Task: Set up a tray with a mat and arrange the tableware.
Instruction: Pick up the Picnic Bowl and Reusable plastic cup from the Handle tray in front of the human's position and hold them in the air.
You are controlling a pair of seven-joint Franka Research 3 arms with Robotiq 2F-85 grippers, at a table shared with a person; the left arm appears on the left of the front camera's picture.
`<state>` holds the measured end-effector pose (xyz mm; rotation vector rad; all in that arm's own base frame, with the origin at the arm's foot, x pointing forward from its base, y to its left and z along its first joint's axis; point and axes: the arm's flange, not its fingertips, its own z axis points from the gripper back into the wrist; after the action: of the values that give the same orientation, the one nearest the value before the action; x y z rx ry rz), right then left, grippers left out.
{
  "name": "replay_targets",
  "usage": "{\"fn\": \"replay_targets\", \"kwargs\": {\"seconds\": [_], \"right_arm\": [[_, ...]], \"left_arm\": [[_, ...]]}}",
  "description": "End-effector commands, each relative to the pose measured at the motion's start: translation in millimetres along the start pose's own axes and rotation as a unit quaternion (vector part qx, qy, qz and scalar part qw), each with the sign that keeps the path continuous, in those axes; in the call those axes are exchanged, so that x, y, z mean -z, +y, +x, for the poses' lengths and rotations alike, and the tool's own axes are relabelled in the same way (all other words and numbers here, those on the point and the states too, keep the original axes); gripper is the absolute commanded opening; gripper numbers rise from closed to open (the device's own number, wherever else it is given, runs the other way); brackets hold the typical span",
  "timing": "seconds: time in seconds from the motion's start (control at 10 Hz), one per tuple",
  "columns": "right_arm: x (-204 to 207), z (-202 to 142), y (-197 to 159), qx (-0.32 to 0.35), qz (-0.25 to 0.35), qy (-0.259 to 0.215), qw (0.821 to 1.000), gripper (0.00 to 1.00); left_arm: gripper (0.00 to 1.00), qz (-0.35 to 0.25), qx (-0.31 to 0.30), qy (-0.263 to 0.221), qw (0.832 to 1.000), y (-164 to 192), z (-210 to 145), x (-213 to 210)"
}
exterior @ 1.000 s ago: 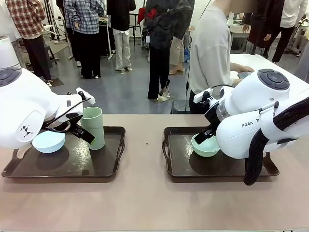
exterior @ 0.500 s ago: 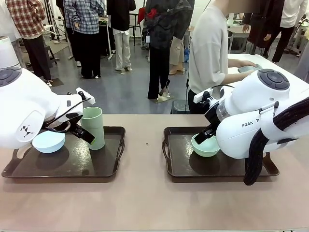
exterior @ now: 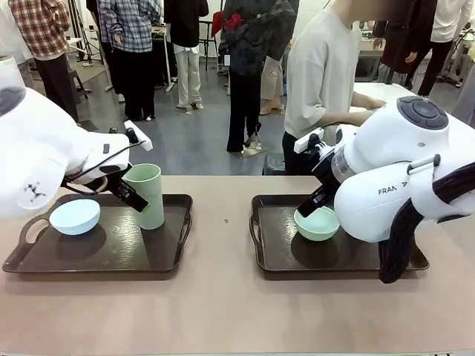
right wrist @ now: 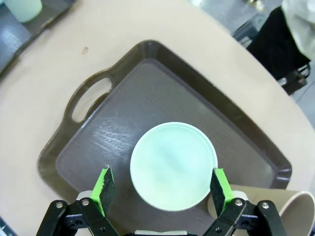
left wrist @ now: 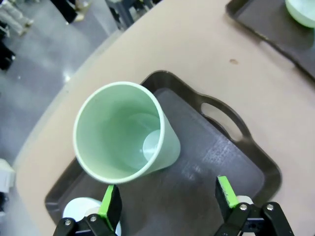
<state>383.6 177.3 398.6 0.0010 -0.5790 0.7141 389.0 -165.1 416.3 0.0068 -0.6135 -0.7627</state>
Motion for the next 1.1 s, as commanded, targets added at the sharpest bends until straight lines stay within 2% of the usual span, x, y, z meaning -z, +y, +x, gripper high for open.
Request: {"fn": "replay_targets", "kwargs": {"seconds": [0.0,0.3,0.6,0.8,1.0], "right_arm": [[-48.2,-100.8,47.6,0.040,0.013,0.063,0.997,1.00],[-74.7,-178.6,74.7,0.090,0.038,0.090,0.991,1.00],[-80.0,-250.8,105.9,0.124,0.070,0.144,0.979,1.00],[-82.1,-281.4,118.6,0.132,0.070,0.140,0.979,1.00],[-80.9,-305.2,43.0,0.212,0.096,0.077,0.970,1.00]], "left_arm": [[1.00,-0.011,0.012,0.044,0.999,-39.1,-98.0,-66.2],[1.00,-0.017,-0.012,0.109,0.994,-49.8,-155.4,-104.6],[1.00,-0.055,-0.030,0.115,0.991,-65.8,-193.8,-136.8],[1.00,-0.044,-0.042,0.106,0.992,-81.2,-216.0,-144.1],[1.00,-0.074,-0.112,0.041,0.990,-20.7,-231.4,-128.1]]}}
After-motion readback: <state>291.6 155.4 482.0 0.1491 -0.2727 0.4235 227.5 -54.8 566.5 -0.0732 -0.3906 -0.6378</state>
